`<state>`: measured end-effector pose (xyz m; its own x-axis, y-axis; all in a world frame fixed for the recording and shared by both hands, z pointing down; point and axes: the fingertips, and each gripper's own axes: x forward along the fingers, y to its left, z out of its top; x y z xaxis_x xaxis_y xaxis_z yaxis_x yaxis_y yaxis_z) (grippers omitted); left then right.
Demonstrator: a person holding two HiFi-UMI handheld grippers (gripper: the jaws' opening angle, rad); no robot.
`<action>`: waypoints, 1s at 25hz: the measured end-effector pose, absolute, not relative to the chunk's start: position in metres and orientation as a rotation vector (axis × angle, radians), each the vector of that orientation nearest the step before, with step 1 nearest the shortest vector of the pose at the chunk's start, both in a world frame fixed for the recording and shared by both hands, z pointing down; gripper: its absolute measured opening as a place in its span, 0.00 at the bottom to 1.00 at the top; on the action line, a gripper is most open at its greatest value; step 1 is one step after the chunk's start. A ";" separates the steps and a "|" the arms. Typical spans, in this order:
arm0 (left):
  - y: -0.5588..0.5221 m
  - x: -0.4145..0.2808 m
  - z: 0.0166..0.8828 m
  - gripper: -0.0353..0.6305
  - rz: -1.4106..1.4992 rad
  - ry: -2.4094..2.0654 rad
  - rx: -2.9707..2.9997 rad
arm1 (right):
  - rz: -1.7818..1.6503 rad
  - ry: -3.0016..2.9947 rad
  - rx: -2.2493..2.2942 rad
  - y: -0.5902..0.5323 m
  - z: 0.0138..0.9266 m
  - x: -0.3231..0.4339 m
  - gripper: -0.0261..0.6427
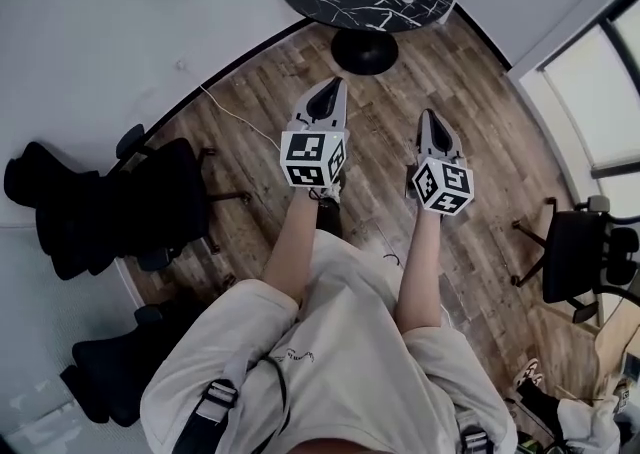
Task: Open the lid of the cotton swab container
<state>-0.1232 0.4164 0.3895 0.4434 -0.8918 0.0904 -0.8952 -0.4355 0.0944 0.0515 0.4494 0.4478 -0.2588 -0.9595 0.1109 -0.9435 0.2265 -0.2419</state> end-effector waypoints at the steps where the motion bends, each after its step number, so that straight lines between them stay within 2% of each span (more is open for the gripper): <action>1: 0.401 -0.126 0.391 0.09 0.042 -1.579 2.555 | -0.405 2.400 -1.883 0.436 0.448 0.051 0.09; 14: 0.219 -0.124 0.399 0.09 -0.006 -1.344 2.558 | -0.486 2.285 -2.082 0.293 0.447 0.051 0.09; 25: 0.157 -0.091 0.403 0.09 0.019 -1.062 2.704 | -0.582 2.083 -2.111 0.242 0.456 0.077 0.09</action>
